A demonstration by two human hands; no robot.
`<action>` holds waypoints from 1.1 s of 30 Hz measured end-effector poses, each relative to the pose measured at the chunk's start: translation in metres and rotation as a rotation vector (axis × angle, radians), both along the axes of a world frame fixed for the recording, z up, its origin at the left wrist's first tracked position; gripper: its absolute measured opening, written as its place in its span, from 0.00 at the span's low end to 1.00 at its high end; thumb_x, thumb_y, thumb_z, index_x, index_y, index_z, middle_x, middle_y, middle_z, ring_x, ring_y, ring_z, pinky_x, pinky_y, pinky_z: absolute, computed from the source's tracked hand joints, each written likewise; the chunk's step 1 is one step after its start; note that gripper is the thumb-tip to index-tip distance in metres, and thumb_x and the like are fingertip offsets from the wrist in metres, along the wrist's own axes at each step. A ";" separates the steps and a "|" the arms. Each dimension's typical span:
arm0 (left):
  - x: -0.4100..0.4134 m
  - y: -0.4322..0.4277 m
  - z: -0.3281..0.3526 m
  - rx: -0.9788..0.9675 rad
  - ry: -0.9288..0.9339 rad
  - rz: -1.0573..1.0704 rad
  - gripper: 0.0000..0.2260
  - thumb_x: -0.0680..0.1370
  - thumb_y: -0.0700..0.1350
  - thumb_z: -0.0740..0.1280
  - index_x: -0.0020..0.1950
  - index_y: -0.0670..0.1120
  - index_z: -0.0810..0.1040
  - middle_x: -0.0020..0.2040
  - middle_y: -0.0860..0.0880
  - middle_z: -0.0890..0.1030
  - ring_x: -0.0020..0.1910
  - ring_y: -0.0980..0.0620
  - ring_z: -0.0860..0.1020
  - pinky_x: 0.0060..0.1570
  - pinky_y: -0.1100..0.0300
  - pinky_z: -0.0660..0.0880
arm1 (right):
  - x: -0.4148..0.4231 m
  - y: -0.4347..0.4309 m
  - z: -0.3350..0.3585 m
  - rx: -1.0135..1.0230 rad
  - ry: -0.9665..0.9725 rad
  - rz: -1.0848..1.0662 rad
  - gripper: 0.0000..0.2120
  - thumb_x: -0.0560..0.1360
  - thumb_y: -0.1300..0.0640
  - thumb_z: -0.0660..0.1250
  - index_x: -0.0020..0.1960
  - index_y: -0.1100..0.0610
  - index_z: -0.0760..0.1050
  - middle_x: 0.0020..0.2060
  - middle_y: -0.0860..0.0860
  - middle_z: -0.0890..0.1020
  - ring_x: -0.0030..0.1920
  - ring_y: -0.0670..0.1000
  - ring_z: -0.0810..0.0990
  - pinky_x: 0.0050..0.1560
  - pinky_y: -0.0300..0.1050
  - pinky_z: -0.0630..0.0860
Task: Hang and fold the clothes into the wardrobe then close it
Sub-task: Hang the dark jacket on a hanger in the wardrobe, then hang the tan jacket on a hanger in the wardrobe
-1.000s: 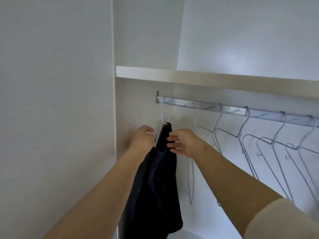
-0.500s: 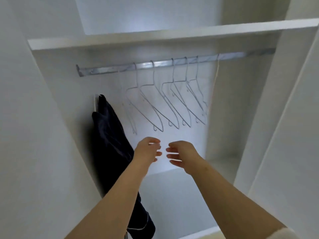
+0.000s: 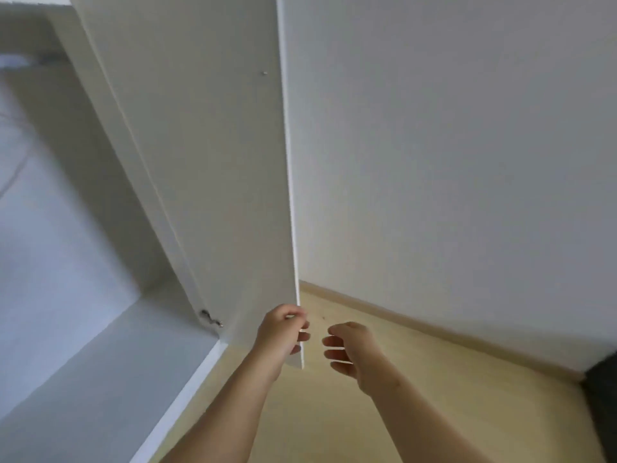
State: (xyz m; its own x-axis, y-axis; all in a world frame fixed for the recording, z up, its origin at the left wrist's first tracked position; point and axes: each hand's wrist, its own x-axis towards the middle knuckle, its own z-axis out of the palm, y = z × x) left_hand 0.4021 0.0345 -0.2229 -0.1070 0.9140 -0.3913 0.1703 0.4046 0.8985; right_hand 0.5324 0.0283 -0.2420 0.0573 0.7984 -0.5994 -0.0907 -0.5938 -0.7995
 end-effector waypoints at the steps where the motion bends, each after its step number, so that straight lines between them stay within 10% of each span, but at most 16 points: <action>1: 0.038 -0.001 -0.007 -0.014 -0.019 -0.062 0.05 0.78 0.43 0.62 0.45 0.50 0.76 0.43 0.49 0.81 0.39 0.52 0.81 0.40 0.59 0.75 | 0.038 -0.011 -0.006 -0.021 -0.017 -0.053 0.06 0.77 0.61 0.59 0.43 0.57 0.72 0.35 0.52 0.78 0.30 0.49 0.75 0.32 0.38 0.71; 12: 0.371 -0.037 -0.063 -0.142 0.002 -0.652 0.08 0.79 0.41 0.61 0.41 0.50 0.74 0.37 0.51 0.77 0.31 0.55 0.75 0.32 0.63 0.69 | 0.351 -0.132 -0.047 -0.126 -0.054 -0.717 0.05 0.76 0.62 0.60 0.42 0.57 0.73 0.34 0.52 0.78 0.28 0.49 0.74 0.29 0.37 0.71; 33: 0.787 -0.067 -0.088 -0.153 0.246 -1.412 0.08 0.79 0.40 0.59 0.43 0.49 0.75 0.41 0.49 0.78 0.32 0.54 0.76 0.33 0.63 0.70 | 0.651 -0.230 -0.084 -0.209 0.133 -1.525 0.03 0.77 0.64 0.60 0.46 0.61 0.72 0.34 0.54 0.75 0.27 0.50 0.70 0.30 0.38 0.65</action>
State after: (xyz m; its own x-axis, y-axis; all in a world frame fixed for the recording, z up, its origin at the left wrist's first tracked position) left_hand 1.1894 -0.0323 -0.3106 0.7565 0.2627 -0.5989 0.6442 -0.1418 0.7516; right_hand 1.1837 -0.2018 -0.3263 0.6517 -0.0627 -0.7559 -0.7559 0.0287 -0.6541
